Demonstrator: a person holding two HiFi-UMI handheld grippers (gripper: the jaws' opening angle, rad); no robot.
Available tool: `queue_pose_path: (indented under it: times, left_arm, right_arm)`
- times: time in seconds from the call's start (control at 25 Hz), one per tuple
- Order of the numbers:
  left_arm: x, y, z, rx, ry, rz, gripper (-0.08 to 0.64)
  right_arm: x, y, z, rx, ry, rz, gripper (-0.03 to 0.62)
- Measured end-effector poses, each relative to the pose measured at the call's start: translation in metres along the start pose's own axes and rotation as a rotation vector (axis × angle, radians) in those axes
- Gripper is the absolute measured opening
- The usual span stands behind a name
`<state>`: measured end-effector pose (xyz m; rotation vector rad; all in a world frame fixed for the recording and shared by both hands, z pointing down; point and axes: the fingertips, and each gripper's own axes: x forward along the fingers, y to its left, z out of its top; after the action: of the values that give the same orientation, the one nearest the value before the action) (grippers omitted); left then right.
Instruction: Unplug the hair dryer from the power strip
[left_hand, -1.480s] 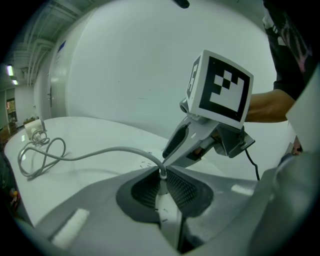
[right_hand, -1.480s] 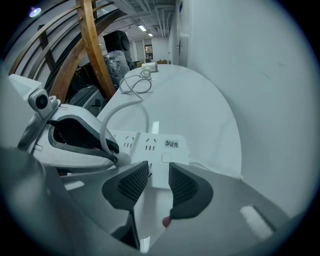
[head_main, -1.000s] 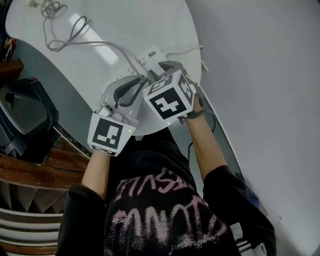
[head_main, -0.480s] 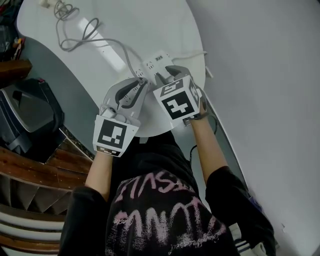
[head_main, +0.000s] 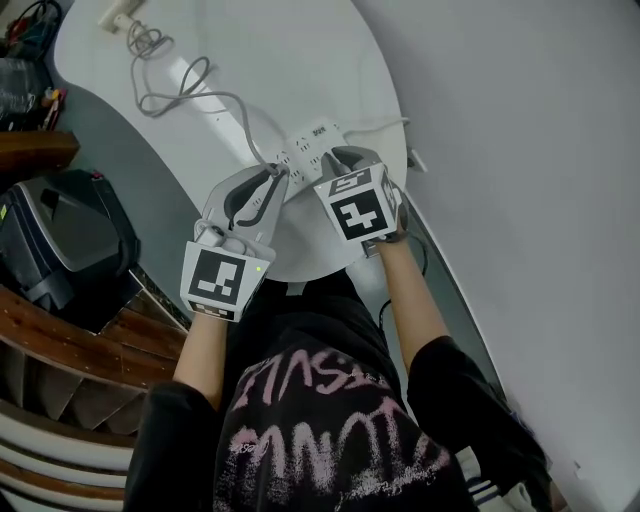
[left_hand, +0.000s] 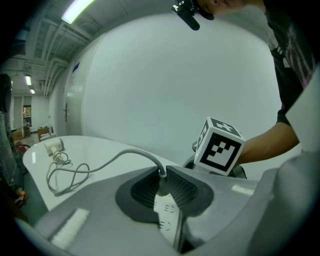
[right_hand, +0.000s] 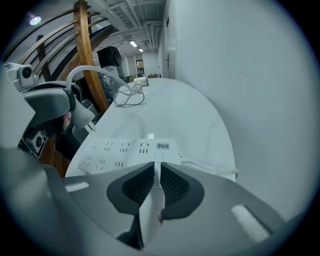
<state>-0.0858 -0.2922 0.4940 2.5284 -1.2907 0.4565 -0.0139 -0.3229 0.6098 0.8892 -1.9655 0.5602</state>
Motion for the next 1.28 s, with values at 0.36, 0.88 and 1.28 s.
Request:
queue_pose_path:
  times: [0.36, 0.88, 1.28]
  left_arm:
    - [-0.015, 0.003, 0.027, 0.003, -0.07, 0.046, 0.048]
    - [-0.04, 0.009, 0.055, -0.026, -0.151, 0.1, 0.049]
    - [-0.06, 0.021, 0.081, -0.031, -0.218, 0.156, 0.049]
  right_arm:
    - [-0.023, -0.001, 0.016, 0.017, -0.096, -0.001, 0.055]
    - [-0.058, 0.003, 0.039, 0.037, -0.255, -0.023, 0.026]
    - [-0.105, 0.001, 0.078, 0.024, -0.446, -0.064, 0.026]
